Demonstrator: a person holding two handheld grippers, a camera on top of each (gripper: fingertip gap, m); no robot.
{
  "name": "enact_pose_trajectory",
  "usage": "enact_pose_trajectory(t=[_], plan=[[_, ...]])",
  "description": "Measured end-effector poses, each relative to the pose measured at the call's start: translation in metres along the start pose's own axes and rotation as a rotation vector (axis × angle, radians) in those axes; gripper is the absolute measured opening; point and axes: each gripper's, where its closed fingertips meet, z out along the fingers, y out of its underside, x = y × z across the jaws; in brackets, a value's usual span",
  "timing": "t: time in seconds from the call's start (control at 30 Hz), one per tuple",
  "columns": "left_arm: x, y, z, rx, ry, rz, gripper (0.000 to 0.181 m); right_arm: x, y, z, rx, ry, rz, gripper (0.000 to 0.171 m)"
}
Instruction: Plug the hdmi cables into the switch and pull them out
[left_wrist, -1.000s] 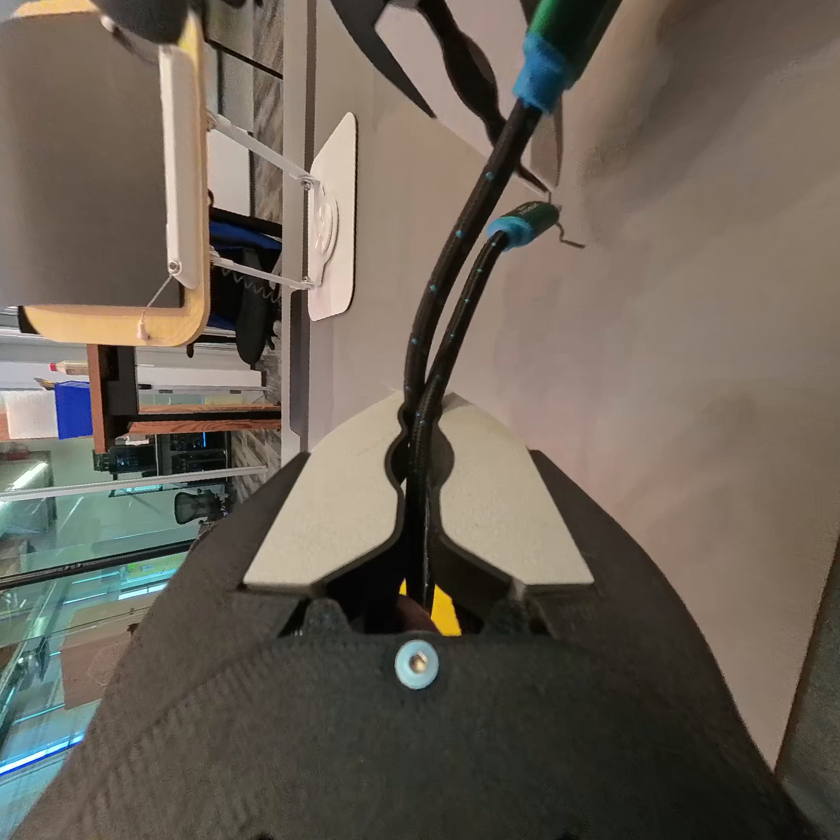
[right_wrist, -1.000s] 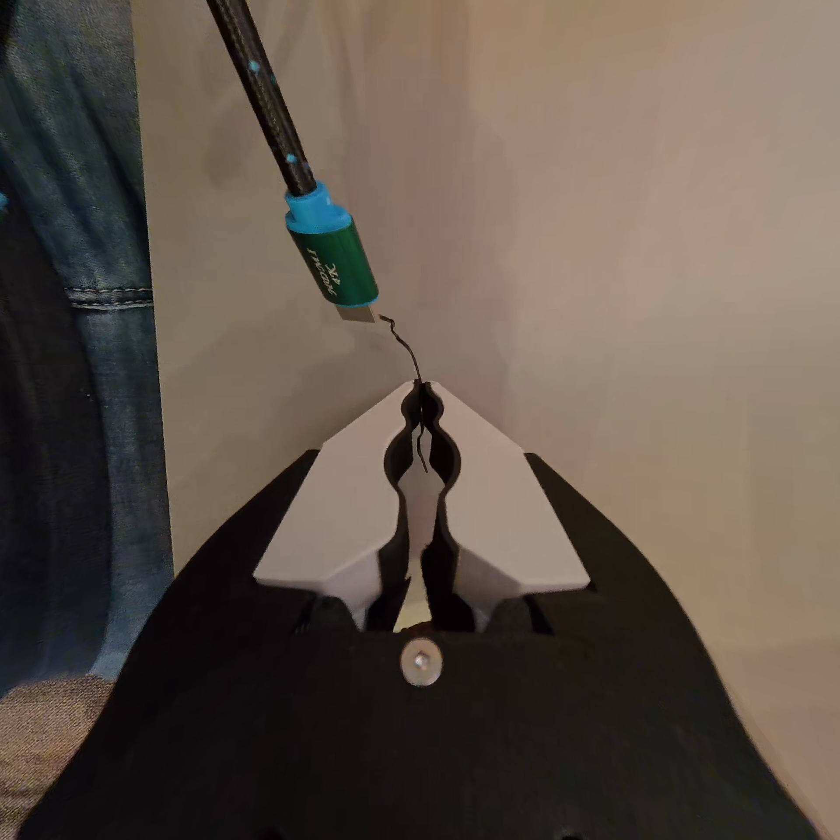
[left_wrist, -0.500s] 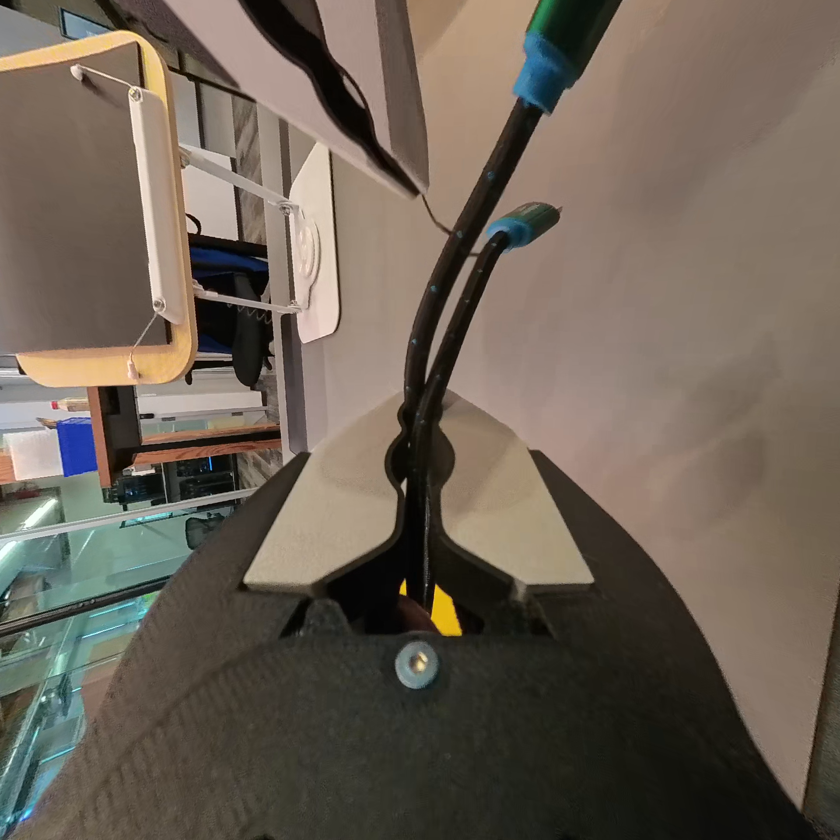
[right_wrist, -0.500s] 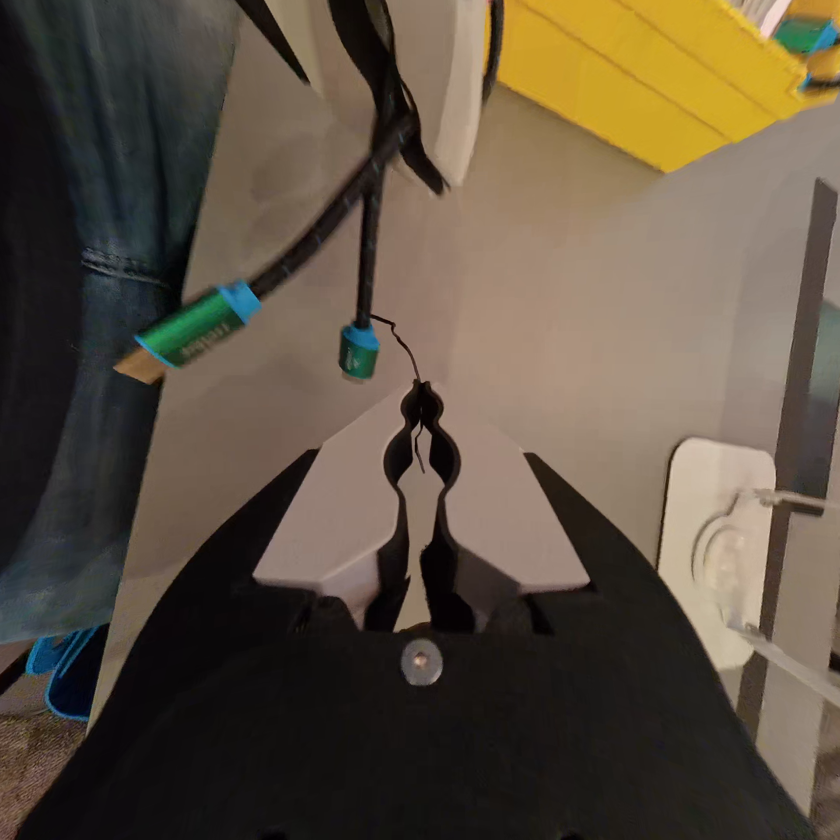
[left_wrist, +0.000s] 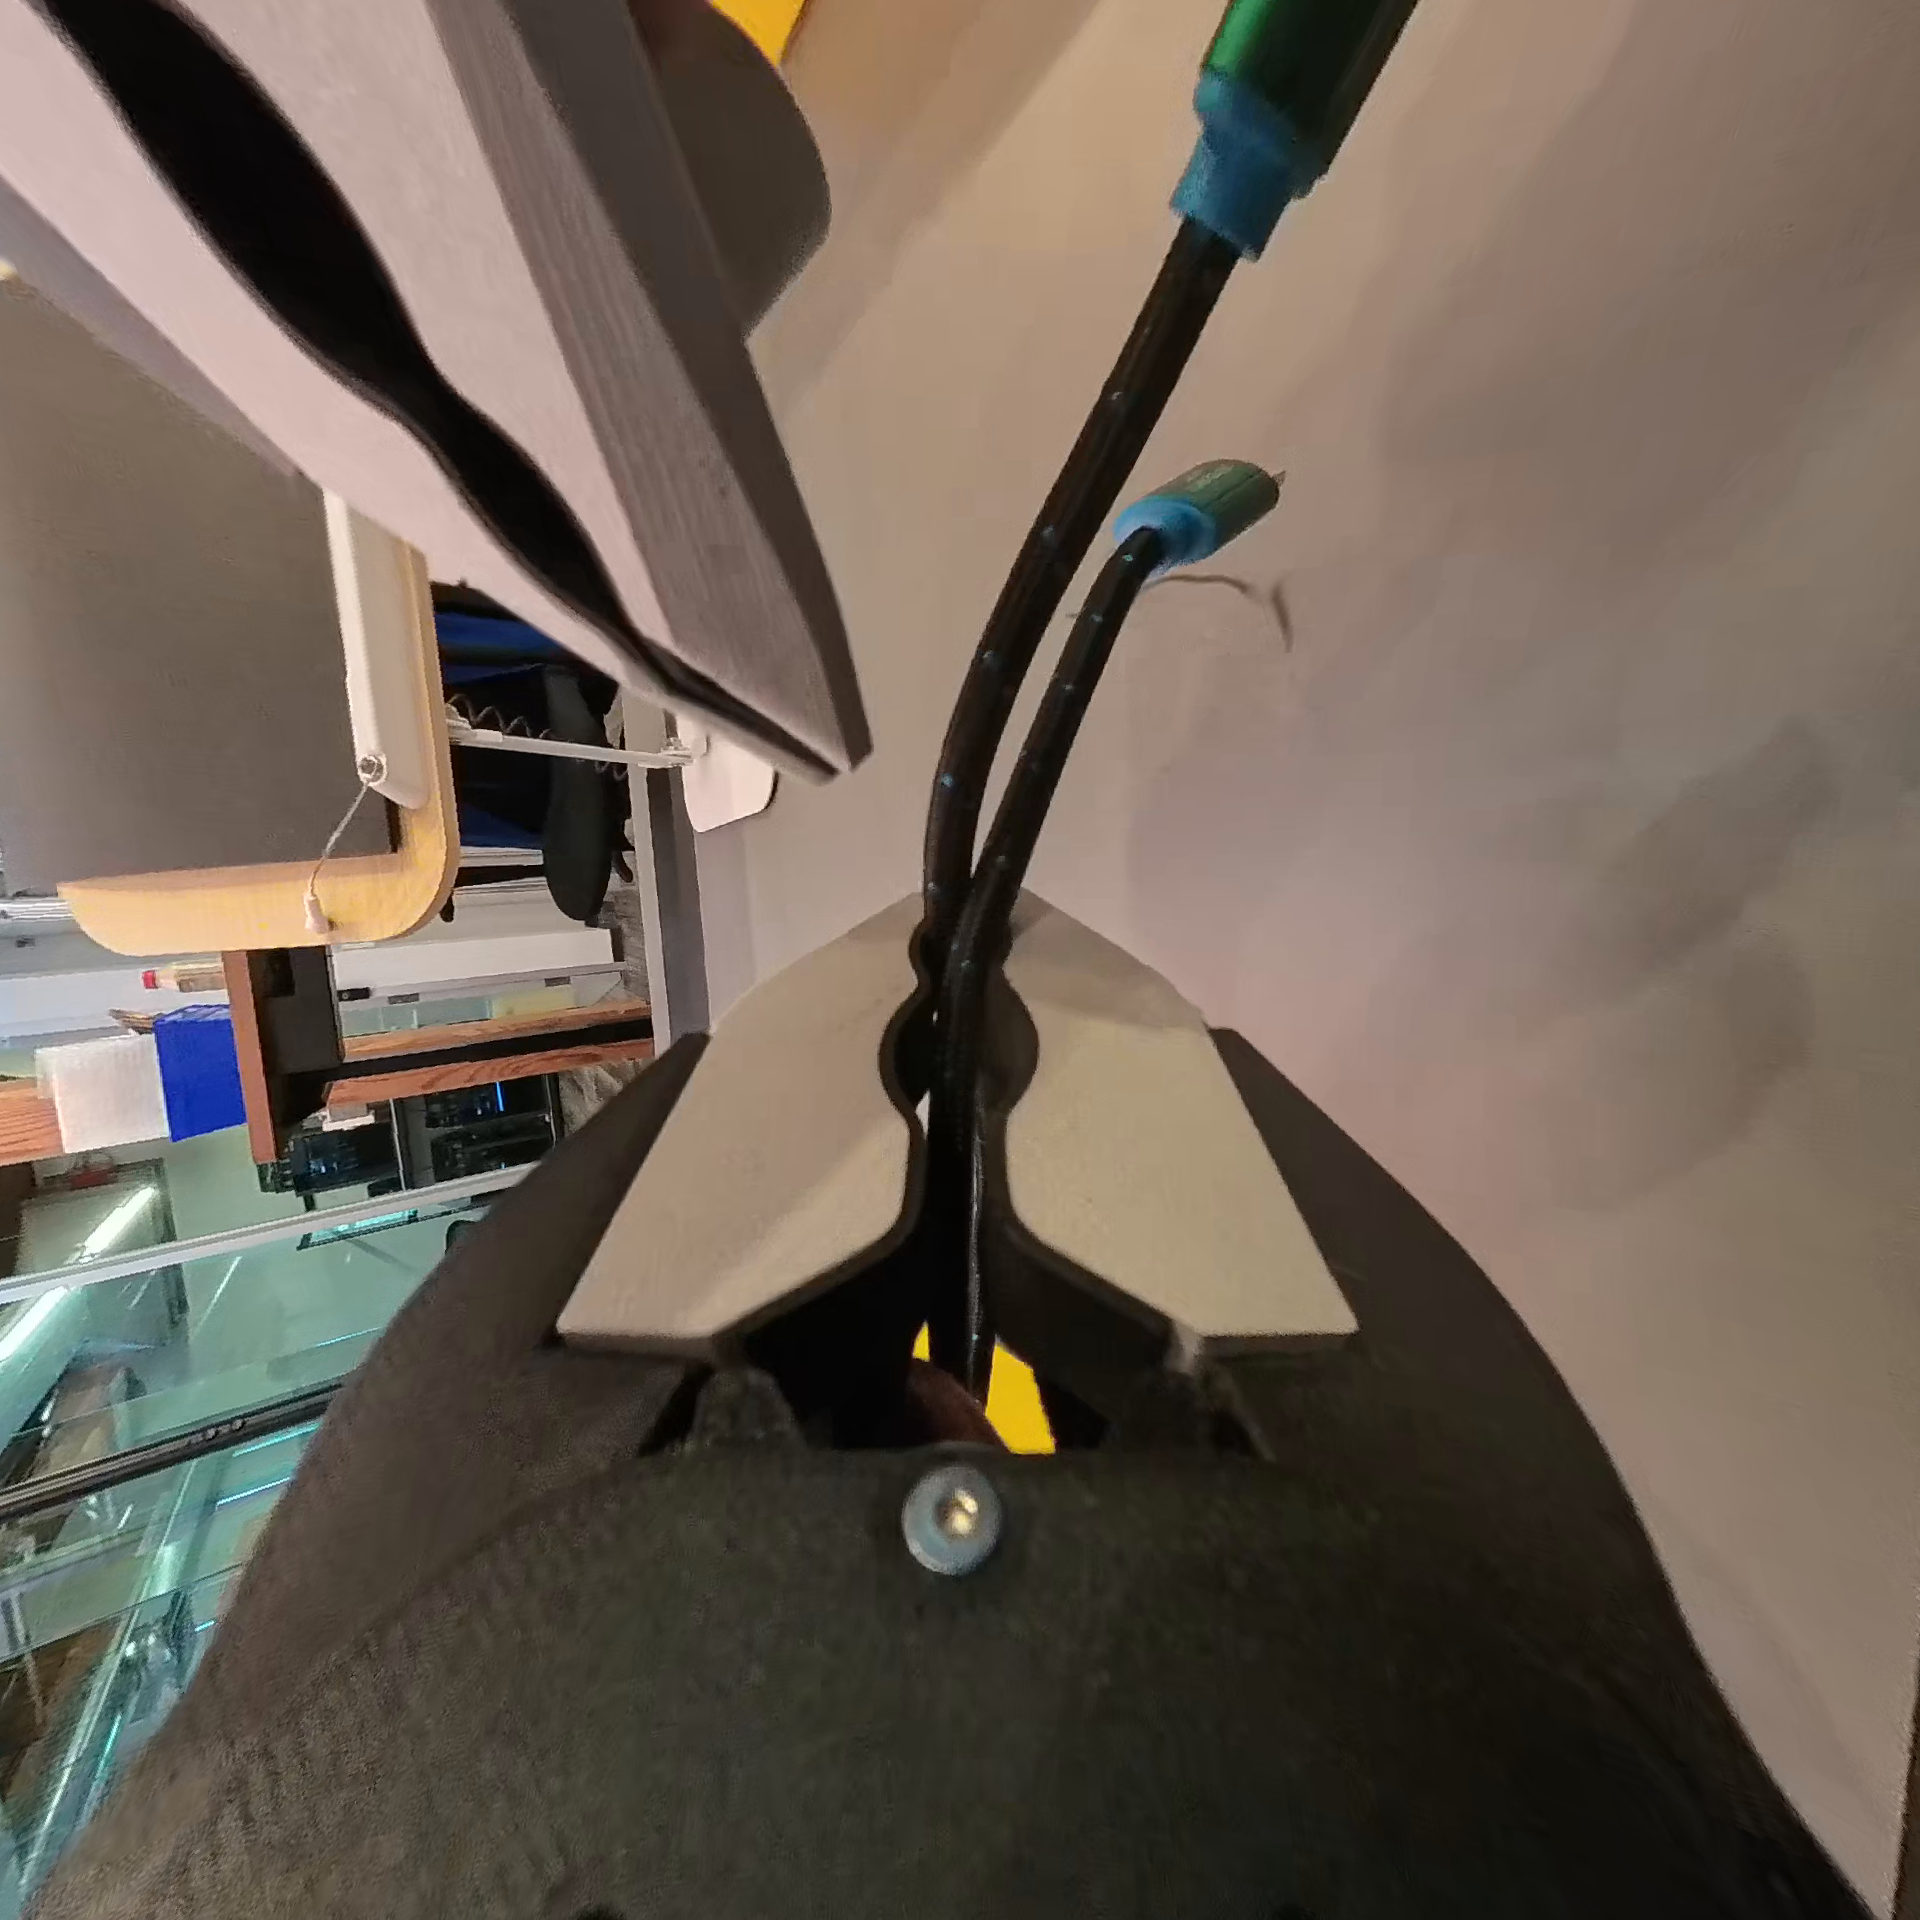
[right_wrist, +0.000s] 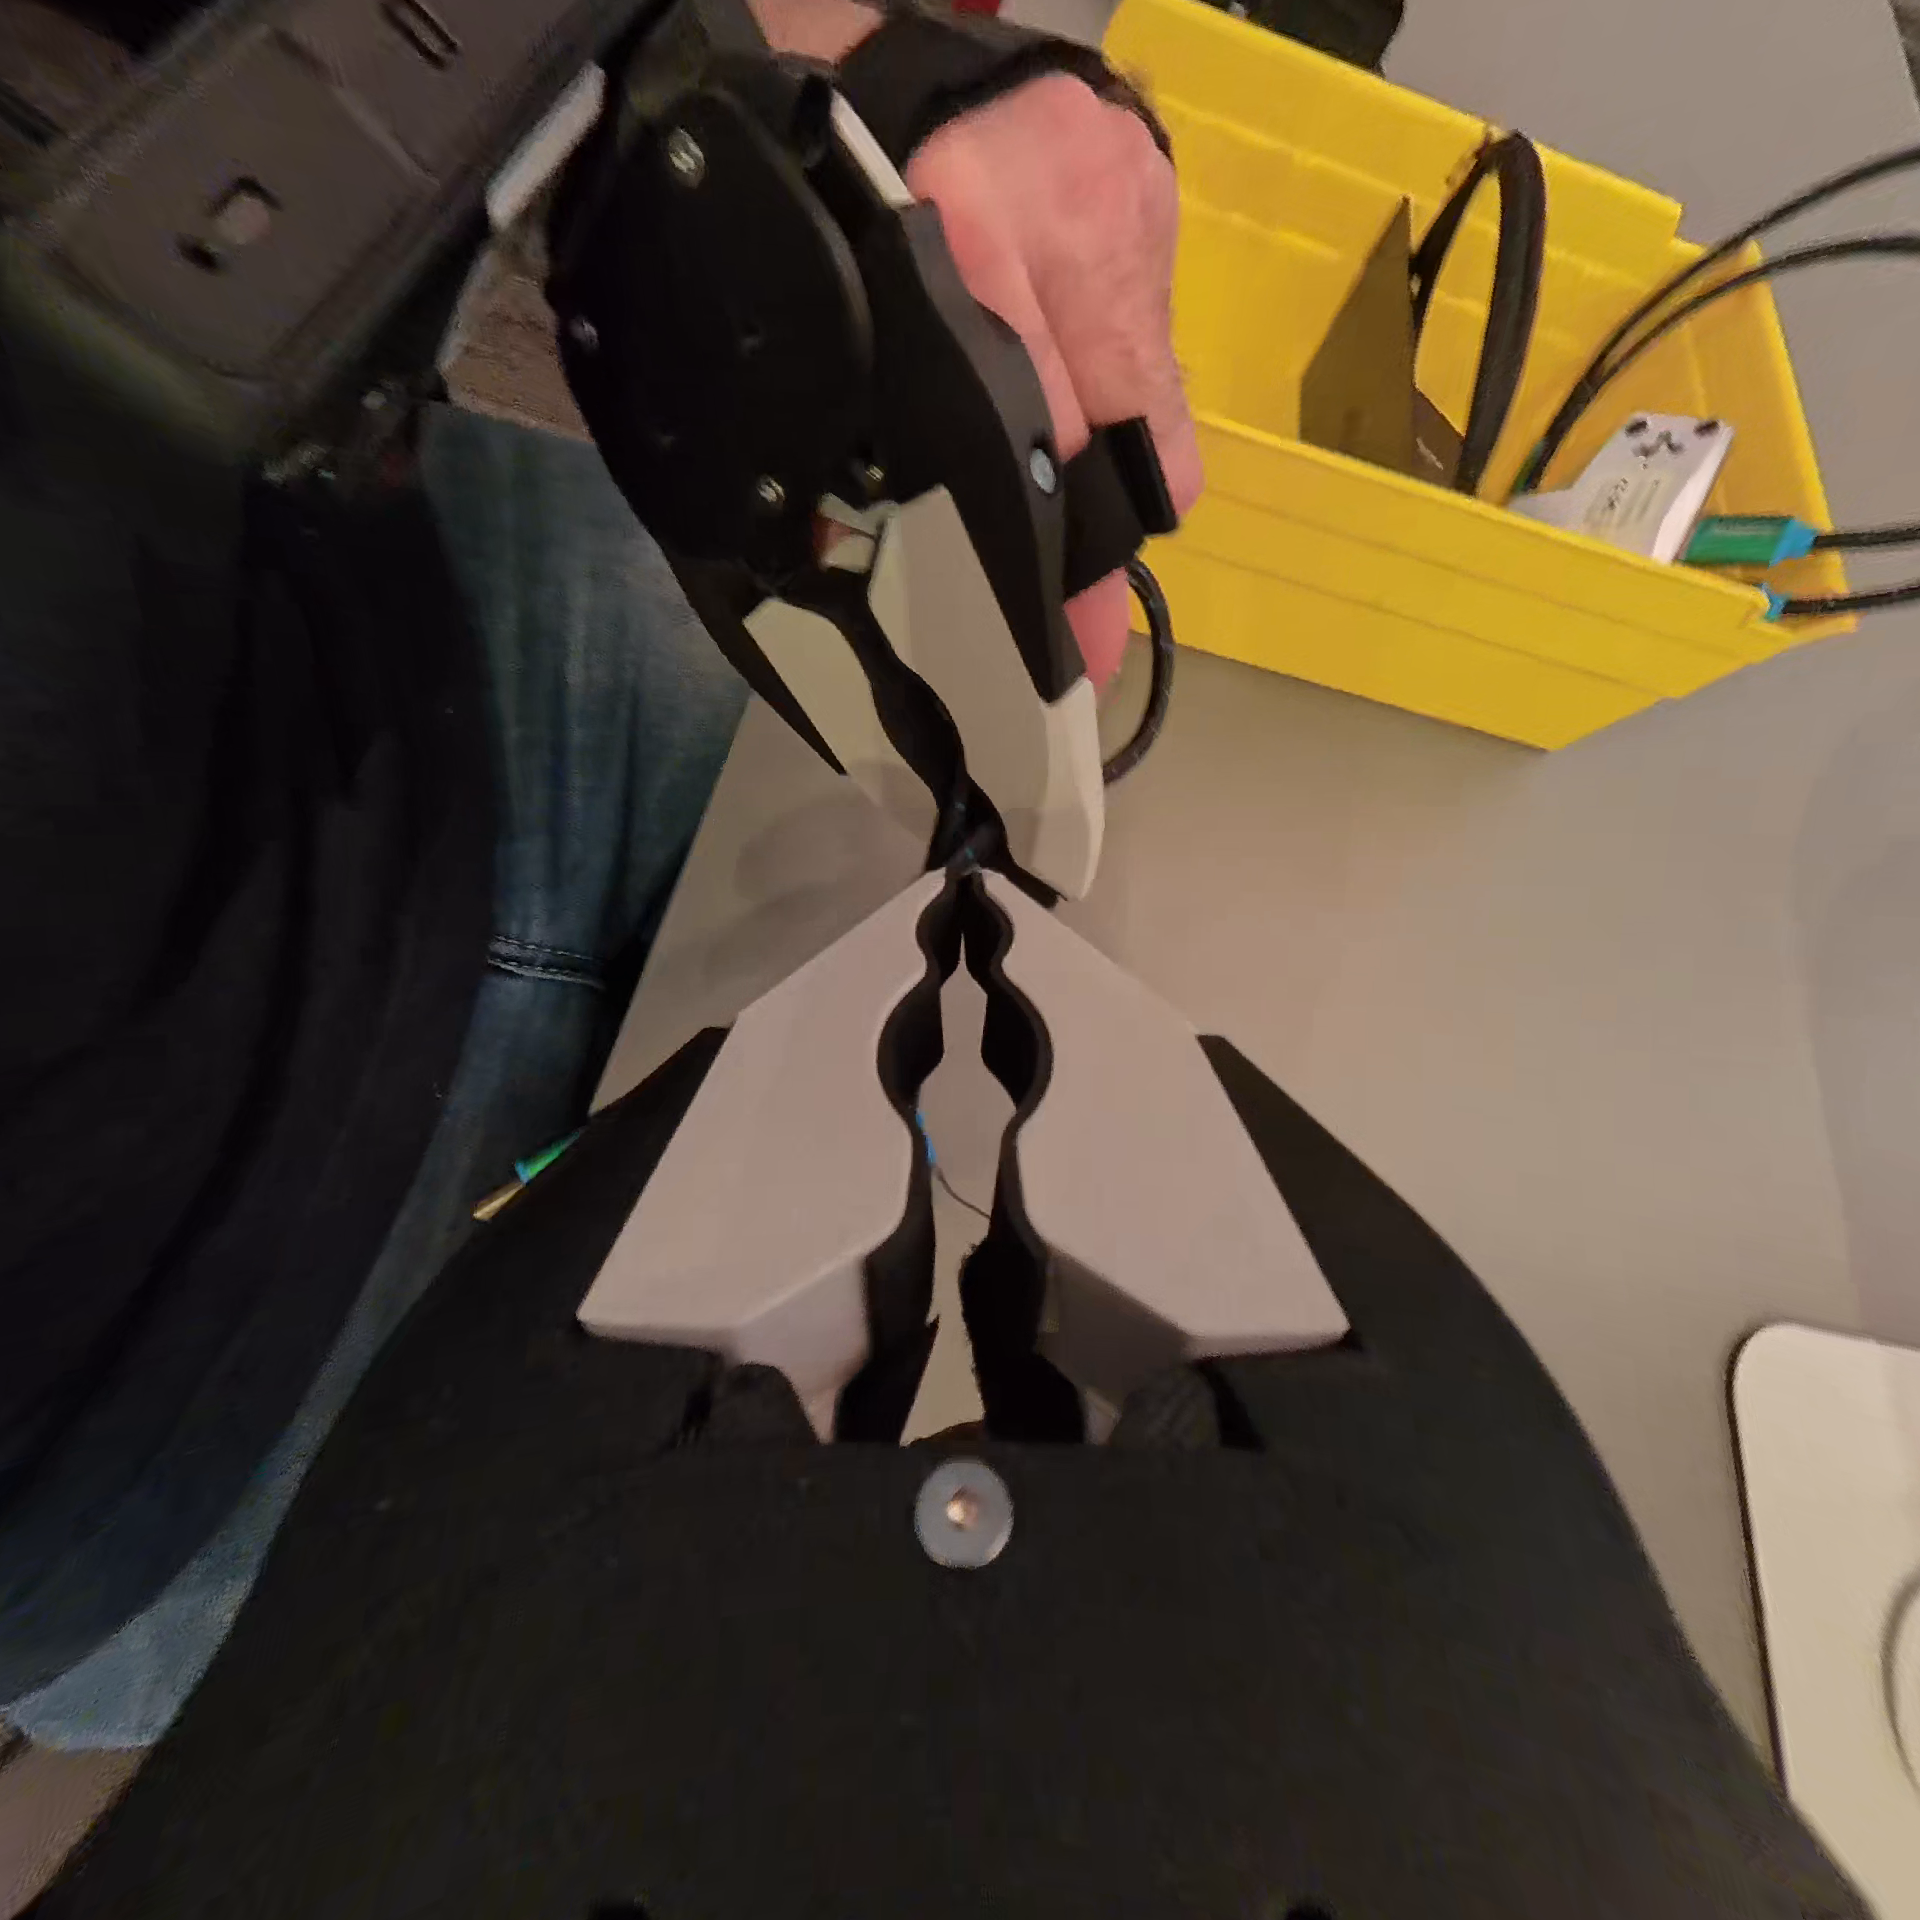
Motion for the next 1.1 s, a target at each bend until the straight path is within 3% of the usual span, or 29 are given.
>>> enact_pose_trajectory(t=[0.27,0.3,0.43,0.53,0.6,0.7,0.77,0.9,1.1], plan=[[0.015,0.009,0.004,-0.034,0.077,-0.005,0.003,0.007,0.081,-0.003,-0.260,-0.041,0.220,0.001],[0.017,0.009,0.003,-0.035,0.083,-0.004,0.003,0.007,0.093,-0.002,-0.306,-0.037,0.241,0.034],[0.021,0.012,0.004,-0.045,0.096,-0.004,0.003,-0.005,0.133,-0.003,-0.470,-0.040,0.326,0.029],[0.021,0.013,0.004,-0.045,0.096,-0.012,0.002,-0.013,0.148,0.002,-0.487,-0.028,0.382,0.028],[0.021,0.013,0.005,-0.043,0.097,-0.012,0.002,-0.009,0.152,0.004,-0.479,0.032,0.391,0.016],[0.022,0.012,0.005,-0.042,0.098,-0.007,0.002,-0.006,0.148,0.010,-0.439,0.075,0.408,0.014],[0.021,0.012,0.004,-0.044,0.095,-0.008,0.002,-0.005,0.147,0.012,-0.434,0.098,0.401,0.000],[0.018,0.013,0.003,-0.047,0.085,-0.009,0.002,-0.001,0.146,0.014,-0.430,0.120,0.391,0.000],[0.014,0.013,0.002,-0.045,0.068,-0.010,0.002,0.004,0.119,0.002,-0.231,0.069,0.466,0.000]])
